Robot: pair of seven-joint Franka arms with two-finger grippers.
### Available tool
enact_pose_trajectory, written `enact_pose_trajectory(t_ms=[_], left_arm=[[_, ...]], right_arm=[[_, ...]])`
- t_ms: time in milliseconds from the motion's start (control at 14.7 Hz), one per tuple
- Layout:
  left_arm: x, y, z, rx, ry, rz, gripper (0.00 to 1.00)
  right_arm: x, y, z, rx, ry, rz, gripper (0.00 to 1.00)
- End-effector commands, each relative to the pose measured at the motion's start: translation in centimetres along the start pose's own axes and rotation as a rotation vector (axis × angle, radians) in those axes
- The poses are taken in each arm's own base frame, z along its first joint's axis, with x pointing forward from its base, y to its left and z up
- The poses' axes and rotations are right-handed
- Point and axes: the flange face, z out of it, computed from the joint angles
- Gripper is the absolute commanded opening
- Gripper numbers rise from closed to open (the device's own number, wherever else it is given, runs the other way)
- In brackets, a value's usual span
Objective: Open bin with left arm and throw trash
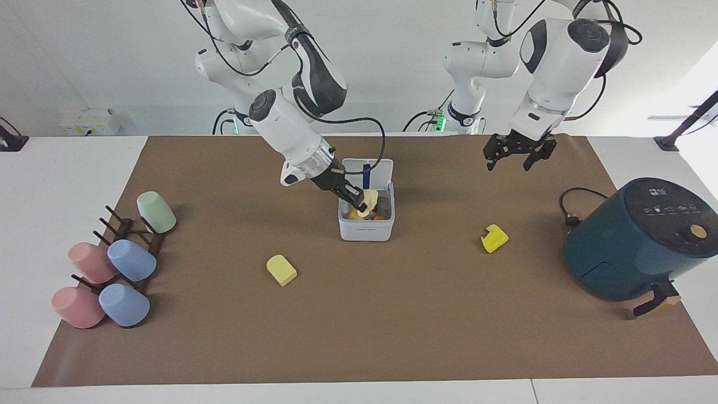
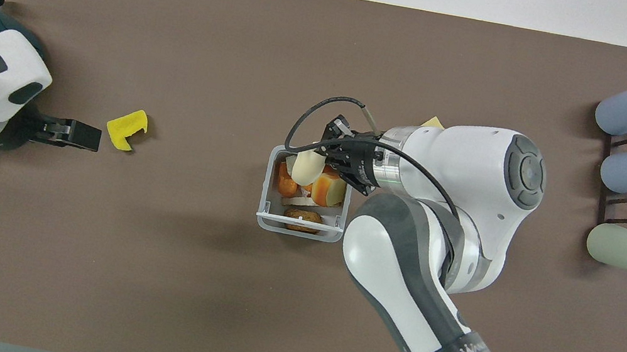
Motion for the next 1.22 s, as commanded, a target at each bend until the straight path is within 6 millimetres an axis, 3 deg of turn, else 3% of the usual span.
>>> enact_pose_trajectory(t_ms=[0, 272, 407, 543, 747, 951, 1154], left_arm=[[1.2, -2.3, -2.7, 0.013, -0.004, 0.036, 1.00], [3.9, -3.9, -6.7, 0.013, -0.011, 0.027, 1.00], [4.5, -4.0, -7.0, 0.012, -0.003, 0.024, 1.00], [5.0, -3.9, -6.2, 0.010, 0.002, 0.027, 1.00], [6.9, -3.4, -2.3, 0.010, 0.015, 0.032, 1.00], [9.3, -3.2, 3.1, 0.012, -0.002, 0.033, 1.00], [8.0, -1.8, 11.1, 0.014, 0.023, 0.061, 1.00]], right_arm=[[0.1, 0.6, -0.7, 0.017, 0.003, 0.027, 1.00], [-0.1, 0.6, -0.4, 0.007, 0.000, 0.029, 1.00], [0.8, 0.8, -0.7, -0.043, 0.039, -0.064, 1.00], [2.6, 1.3, -1.5, -0.139, 0.137, -0.323, 1.00], [7.1, 2.9, -3.2, -0.216, 0.171, -0.699, 1.00], [10.8, 4.1, -3.0, -0.278, 0.219, -0.946, 1.00], [13.4, 5.2, 0.0, -0.361, 0.276, -1.159, 1.00]])
